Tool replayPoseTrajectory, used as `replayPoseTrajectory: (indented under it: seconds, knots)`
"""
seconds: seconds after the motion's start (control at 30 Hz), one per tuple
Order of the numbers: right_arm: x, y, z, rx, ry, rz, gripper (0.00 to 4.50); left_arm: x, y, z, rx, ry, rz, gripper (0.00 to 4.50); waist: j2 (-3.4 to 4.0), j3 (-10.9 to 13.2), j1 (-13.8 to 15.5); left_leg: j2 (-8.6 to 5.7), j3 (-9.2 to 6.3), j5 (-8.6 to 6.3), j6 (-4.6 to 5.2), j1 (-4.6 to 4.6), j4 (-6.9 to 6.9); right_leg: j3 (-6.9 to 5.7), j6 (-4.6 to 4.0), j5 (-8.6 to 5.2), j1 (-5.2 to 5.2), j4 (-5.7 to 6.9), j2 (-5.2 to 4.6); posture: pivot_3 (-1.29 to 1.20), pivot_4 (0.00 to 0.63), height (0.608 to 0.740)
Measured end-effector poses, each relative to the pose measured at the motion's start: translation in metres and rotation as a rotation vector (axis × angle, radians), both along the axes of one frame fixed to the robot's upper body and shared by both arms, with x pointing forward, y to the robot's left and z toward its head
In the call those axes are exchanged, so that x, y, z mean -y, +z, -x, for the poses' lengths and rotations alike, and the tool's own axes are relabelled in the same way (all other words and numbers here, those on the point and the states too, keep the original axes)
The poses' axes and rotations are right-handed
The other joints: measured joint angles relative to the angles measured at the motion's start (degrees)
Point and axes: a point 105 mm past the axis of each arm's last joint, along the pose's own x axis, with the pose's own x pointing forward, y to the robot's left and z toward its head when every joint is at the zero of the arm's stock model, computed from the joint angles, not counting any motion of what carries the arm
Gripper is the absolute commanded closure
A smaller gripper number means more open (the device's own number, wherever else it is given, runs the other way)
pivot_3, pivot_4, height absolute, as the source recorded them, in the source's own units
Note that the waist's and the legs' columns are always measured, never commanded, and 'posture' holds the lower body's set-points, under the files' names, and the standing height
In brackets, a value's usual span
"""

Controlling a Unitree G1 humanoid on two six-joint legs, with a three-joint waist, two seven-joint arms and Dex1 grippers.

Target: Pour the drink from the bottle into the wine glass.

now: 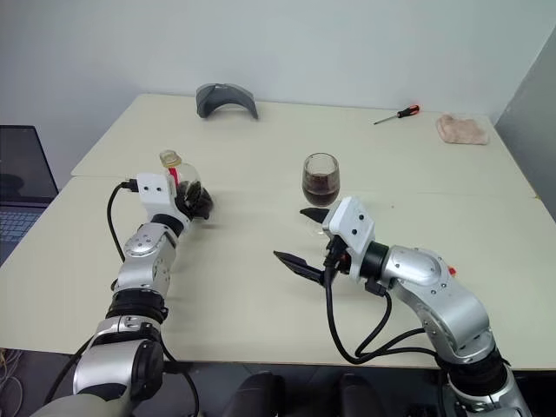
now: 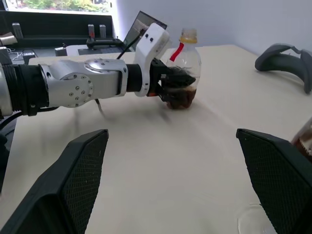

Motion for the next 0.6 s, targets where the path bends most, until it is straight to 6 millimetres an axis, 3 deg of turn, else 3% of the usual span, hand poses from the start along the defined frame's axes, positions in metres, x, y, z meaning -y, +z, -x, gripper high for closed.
replayPoseTrajectory:
  seconds: [0.17,0.53,0.6]
  knots:
    - [-0.0021,0.0017,0.0003,0.003,0.009,-0.002,0.00,-0.0007,0.0007,-0.0032,-0.008,0.005,0.022,3.65,0.00,0.0,0.0,0.00,-0.01,0.00,0.00,0.00,0.00,-0.01,0.00,0.00,0.00,0.00,0.00,0.00,0.150,0.740]
    - [-0.0027,-0.0012,0.0013,-0.030,0.019,-0.001,0.00,-0.0038,-0.0024,-0.0001,-0.010,0.042,-0.011,0.21,0.00,0.0,-0.1,0.01,-0.01,0.00,0.00,0.01,-0.02,0.00,0.00,0.00,-0.01,0.00,0.00,0.00,0.150,0.740]
    - [-0.0018,-0.0009,0.0015,-0.032,0.020,-0.002,0.00,-0.0040,-0.0010,0.0035,0.003,0.038,-0.018,0.03,0.00,0.0,-0.1,0.02,-0.01,0.00,0.00,0.01,-0.02,0.00,0.00,0.00,0.00,0.00,0.00,0.00,0.150,0.740]
